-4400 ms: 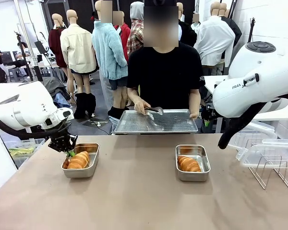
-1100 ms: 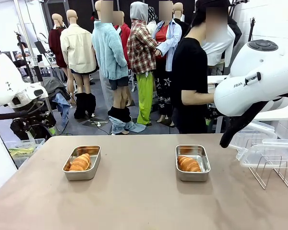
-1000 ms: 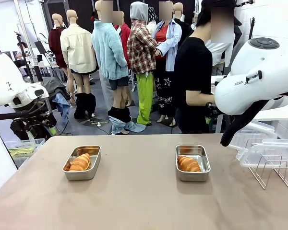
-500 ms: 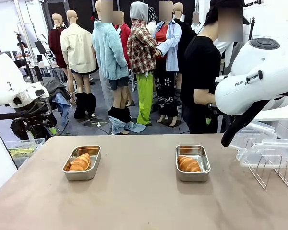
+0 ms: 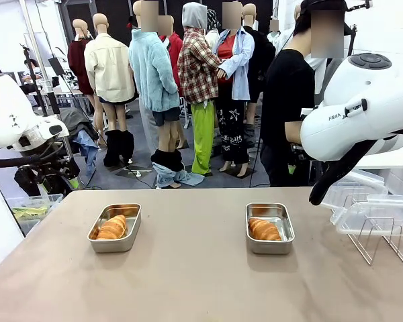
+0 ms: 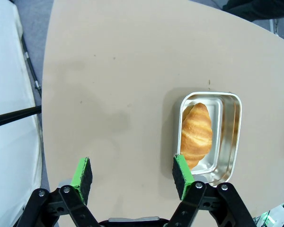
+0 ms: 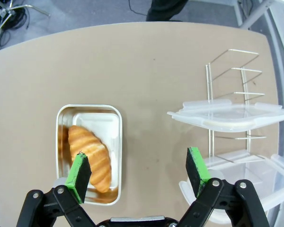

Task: Place the bread in airtight containers.
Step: Pick up one Airtight Container lid and hand it to the human.

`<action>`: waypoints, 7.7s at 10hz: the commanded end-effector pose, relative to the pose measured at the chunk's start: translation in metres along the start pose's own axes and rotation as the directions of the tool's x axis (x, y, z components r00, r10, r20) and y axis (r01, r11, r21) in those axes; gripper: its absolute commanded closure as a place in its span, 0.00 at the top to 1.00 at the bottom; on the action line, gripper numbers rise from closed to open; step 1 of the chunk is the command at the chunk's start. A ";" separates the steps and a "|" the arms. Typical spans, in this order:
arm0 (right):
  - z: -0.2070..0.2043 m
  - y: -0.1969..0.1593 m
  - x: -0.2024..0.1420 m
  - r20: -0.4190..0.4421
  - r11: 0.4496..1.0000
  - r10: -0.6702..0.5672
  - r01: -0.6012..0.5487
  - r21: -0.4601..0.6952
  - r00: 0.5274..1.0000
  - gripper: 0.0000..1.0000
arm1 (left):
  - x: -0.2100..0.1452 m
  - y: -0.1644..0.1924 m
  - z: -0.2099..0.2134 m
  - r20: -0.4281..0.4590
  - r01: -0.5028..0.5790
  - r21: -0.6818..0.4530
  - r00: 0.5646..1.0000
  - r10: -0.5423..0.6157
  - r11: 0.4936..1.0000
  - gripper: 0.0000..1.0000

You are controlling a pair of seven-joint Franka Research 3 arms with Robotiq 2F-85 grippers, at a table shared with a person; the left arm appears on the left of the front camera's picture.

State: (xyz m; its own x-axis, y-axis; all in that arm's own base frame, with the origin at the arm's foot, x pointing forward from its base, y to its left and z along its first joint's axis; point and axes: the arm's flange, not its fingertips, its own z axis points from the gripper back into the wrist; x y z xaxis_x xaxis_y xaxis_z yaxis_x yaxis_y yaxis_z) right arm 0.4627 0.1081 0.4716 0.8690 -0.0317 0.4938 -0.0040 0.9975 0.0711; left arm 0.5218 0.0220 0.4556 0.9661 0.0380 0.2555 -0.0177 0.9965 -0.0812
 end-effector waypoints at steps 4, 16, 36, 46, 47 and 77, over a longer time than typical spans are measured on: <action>-0.001 0.001 -0.001 -0.003 1.000 -0.017 0.017 0.000 1.000 1.00 | -0.001 0.000 0.002 0.003 0.000 0.002 1.000 0.000 1.000 0.88; -0.001 0.001 -0.001 -0.003 1.000 -0.017 0.017 0.000 1.000 1.00 | -0.001 0.000 0.002 0.003 0.000 0.002 1.000 0.000 1.000 0.88; -0.001 0.001 -0.001 -0.003 1.000 -0.017 0.017 0.000 1.000 1.00 | -0.001 0.000 0.002 0.003 0.000 0.002 1.000 0.000 1.000 0.88; 0.044 -0.032 0.001 0.009 0.942 0.335 -0.335 -0.014 0.942 1.00 | -0.001 0.000 0.002 0.003 0.000 0.002 1.000 0.000 1.000 0.88; 0.060 -0.045 0.004 0.010 0.919 0.394 -0.394 -0.023 0.919 1.00 | -0.001 0.000 0.002 0.003 0.000 0.002 1.000 0.000 1.000 0.88; -0.016 -0.130 -0.028 -0.122 0.202 0.979 -0.890 0.410 0.166 0.32 | -0.001 0.000 0.002 0.003 0.000 0.002 1.000 0.000 1.000 0.88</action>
State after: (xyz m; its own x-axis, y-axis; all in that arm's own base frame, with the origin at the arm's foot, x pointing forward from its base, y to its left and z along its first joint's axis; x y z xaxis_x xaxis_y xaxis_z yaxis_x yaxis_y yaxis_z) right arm 0.4410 -0.0167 0.4330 0.2177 0.9755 0.0314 -0.9729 0.2195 -0.0731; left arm 0.5218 0.0217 0.4556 0.9661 0.0376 0.2555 -0.0173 0.9966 -0.0811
